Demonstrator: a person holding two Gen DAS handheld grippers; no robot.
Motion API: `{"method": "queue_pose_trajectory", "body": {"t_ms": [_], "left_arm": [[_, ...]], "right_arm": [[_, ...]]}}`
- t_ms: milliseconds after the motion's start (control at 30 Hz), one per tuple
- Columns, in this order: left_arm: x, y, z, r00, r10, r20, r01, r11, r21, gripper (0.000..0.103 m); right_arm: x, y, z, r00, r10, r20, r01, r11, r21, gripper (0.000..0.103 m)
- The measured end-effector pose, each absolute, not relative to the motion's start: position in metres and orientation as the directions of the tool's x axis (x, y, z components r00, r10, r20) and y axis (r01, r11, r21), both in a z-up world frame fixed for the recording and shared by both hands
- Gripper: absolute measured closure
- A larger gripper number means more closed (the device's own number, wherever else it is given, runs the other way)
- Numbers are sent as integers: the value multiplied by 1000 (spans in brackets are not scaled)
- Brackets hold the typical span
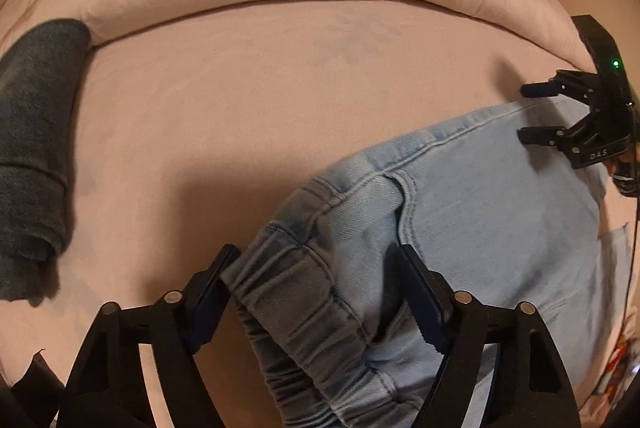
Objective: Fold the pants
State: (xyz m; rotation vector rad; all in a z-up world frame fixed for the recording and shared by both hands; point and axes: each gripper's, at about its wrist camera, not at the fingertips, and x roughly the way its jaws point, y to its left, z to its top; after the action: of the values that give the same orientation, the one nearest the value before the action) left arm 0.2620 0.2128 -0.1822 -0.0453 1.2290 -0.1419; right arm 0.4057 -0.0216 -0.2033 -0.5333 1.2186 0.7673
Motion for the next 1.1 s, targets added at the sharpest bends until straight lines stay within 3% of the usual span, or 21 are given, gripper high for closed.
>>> {"method": "queue_pose_trajectory", "body": {"t_ms": [67, 167, 200, 233, 267, 333, 533, 567, 633, 667, 733, 800, 900, 1000, 1100], "left_arm": [[264, 214, -180, 339, -139, -931, 77, 990, -119, 30], [267, 220, -185, 340, -131, -931, 72, 991, -113, 35], [271, 222, -184, 340, -124, -932, 69, 992, -107, 38], [271, 222, -183, 347, -122, -930, 66, 992, -105, 43], [263, 228, -178, 361, -124, -924, 62, 992, -109, 49], [257, 232, -170, 401, -138, -906, 55, 990, -127, 54], [245, 249, -171, 447, -149, -882, 0, 986, -167, 56], [249, 248, -179, 425, -129, -896, -25, 988, -155, 50], [256, 250, -188, 392, -82, -916, -85, 989, -125, 43], [258, 249, -186, 396, -75, -915, -95, 988, -122, 43], [257, 249, -172, 412, -30, -911, -114, 990, -85, 32], [248, 248, -151, 470, 28, -882, -112, 993, -28, 25], [233, 222, -126, 550, 105, -829, -65, 994, 83, 25], [233, 179, -113, 608, 142, -781, 10, 982, 186, 25], [249, 171, -101, 639, 214, -739, -87, 974, 207, 25]], "right_arm": [[404, -21, -202, 155, 230, -961, -767, 641, 30, 20], [398, -25, -197, 154, 263, -952, -766, 640, 53, 33], [396, -25, -198, 154, 273, -950, -770, 635, 57, 49], [391, -25, -195, 158, 284, -946, -778, 626, 58, 76], [388, -25, -192, 162, 290, -943, -786, 615, 54, 87], [379, -20, -191, 196, 253, -947, -818, 575, -15, 94], [371, -21, -160, 299, 246, -922, -829, 546, -123, 95], [375, -24, -159, 290, 252, -923, -824, 557, -107, 95], [372, -31, -180, 270, 203, -941, -811, 574, -109, 83], [371, -30, -194, 281, 166, -945, -803, 580, -137, 82], [371, -35, -185, 304, 223, -926, -783, 613, -109, 73], [375, -53, -172, 266, 286, -920, -757, 653, -16, 56], [377, -97, -147, 360, 292, -886, -701, 712, -51, 54], [385, -147, -150, 385, 198, -901, -608, 789, -86, 56], [394, -187, -169, 397, 72, -915, -506, 849, -153, 60]]}}
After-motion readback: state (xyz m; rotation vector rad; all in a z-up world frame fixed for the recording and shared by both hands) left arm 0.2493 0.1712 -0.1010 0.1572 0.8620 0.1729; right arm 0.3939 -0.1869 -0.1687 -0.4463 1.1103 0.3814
